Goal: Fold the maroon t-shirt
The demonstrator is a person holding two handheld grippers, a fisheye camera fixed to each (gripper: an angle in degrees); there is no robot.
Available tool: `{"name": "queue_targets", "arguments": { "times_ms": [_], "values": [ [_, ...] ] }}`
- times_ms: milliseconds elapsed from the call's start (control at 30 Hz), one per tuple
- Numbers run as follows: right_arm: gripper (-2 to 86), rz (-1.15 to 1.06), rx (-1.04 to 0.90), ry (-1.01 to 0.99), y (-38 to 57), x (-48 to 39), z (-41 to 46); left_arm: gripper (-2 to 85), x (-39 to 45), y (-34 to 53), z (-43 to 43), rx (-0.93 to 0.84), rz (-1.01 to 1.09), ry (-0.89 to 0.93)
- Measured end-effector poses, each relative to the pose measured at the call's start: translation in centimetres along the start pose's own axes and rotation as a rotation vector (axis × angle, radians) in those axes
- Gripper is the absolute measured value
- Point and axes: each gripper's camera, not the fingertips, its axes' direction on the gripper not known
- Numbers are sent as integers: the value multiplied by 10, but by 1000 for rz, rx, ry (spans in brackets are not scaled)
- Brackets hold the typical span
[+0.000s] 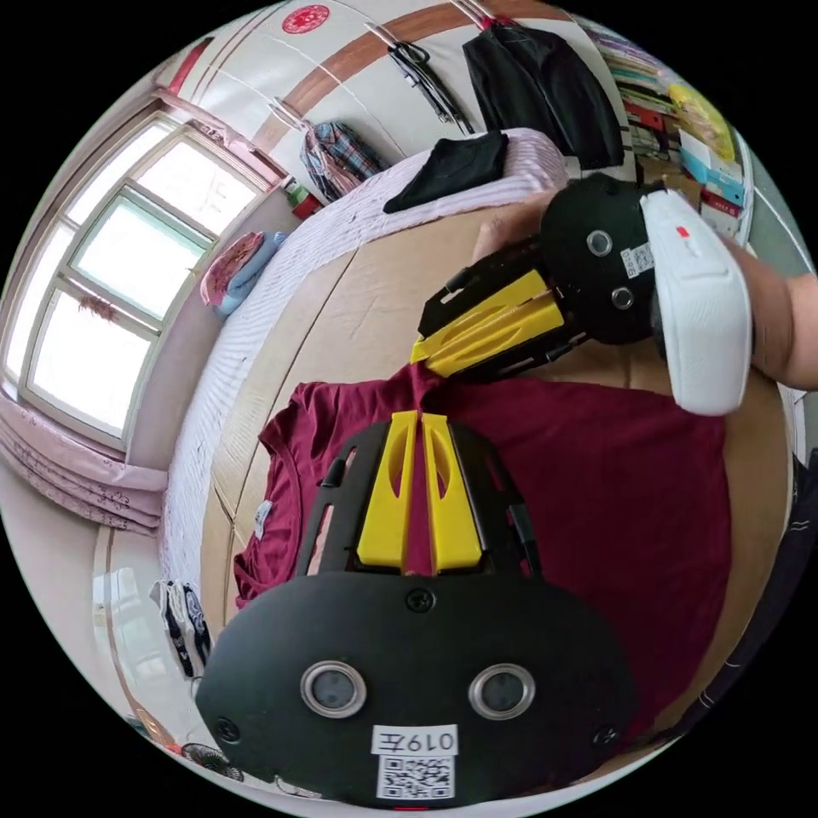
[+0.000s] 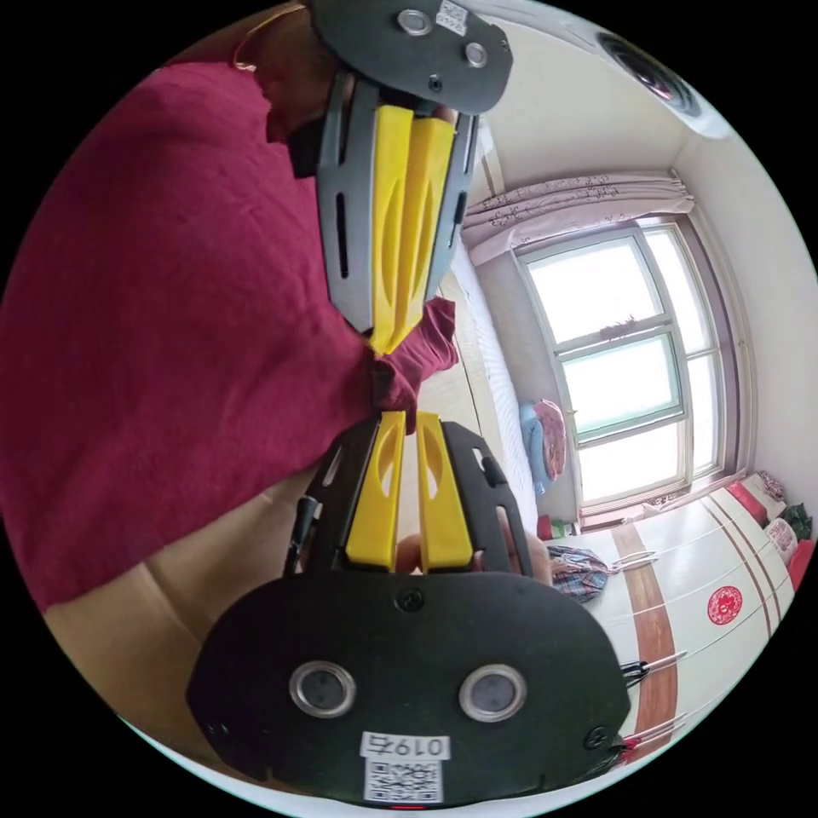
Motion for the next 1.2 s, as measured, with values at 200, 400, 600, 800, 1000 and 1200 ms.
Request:
{"name": "queue_targets", "arguments": {
  "times_ms": [200, 400, 600, 800, 1000, 1200],
  "values": [
    [-2, 36, 10, -28, -15, -13, -10, 75, 11, -11, -2, -19, 27, -97],
    [-1, 60, 17, -47, -35, -26, -26, 38, 11, -23, -10, -10, 78, -126],
    [-1, 4, 22, -28, -60, -47, -53, 14, -4, -27, -27, -3, 107, -96],
    [-1, -55, -7, -14, -94, -64, -88, 10, -11, -38, -43, -18, 256, -147],
    [-6, -130, -69, 24, -136, -81, -129, 10, -38, -59, -57, -40, 300, -97],
    [-10, -65, -82, -29, -165, -65, -171, 13, -86, -80, -75, -33, 241, -28]
  ]
}}
